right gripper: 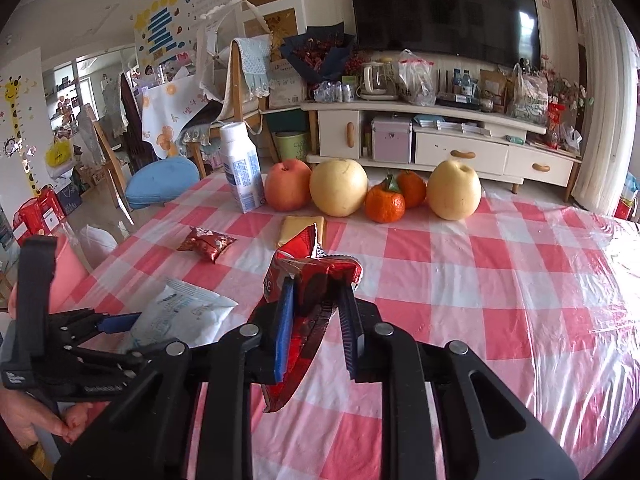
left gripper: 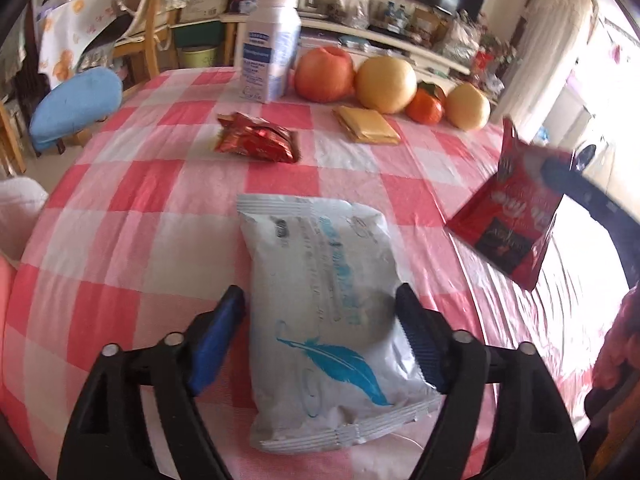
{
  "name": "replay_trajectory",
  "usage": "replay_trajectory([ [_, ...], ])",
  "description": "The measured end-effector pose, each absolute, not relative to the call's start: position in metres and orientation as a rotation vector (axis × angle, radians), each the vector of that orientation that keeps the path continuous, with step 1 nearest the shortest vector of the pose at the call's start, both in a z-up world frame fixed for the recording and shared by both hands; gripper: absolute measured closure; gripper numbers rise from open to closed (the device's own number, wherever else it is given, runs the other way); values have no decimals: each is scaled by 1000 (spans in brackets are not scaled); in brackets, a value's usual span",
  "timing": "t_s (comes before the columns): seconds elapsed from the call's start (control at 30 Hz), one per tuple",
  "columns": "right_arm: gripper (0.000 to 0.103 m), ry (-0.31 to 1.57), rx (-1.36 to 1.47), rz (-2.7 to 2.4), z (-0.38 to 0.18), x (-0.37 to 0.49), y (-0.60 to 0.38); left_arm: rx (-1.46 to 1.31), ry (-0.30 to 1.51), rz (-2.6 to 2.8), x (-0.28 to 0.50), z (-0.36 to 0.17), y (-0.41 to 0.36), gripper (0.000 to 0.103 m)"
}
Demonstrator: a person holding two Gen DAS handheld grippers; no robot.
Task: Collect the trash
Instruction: 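Lift the wipes packet and red coffee packet off the table with both grippers, then drop the wipes packet into the pink bucket with the left gripper while the right drops the coffee packet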
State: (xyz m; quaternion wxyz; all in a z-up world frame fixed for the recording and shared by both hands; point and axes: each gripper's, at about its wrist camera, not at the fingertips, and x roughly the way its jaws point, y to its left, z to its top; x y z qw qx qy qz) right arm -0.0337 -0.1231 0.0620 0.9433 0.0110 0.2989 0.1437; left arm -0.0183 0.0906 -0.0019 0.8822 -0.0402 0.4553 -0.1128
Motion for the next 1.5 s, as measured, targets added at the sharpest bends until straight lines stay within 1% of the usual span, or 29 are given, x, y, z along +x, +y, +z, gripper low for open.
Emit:
replay_trajectory([
  [0.03,80,604,17,292,64,-36,-121,-73,952,-237,-19,-3,88,20],
  [0.1,80,599,14,293,67,-40,-118,-25,957,-236,-19,-5,80,13],
  [0.2,80,593,4,293,70,-48,-112,70,942,-210,-22,-9,67,13],
  [0.23,80,591,1,292,71,-51,-111,95,937,-202,-23,-10,64,13],
  [0.3,80,592,2,291,72,-54,-109,107,927,-203,-25,-9,63,23],
  [0.57,80,596,45,276,76,-71,-112,33,925,-204,-29,-4,80,26],
  [0.7,80,597,67,283,80,-77,-110,-34,907,-203,-31,5,100,26],
  [1.07,80,585,32,312,90,-89,-74,-96,800,-90,-41,44,160,26],
  [1.5,80,558,-12,442,111,-89,9,-170,710,134,-57,69,259,26],
])
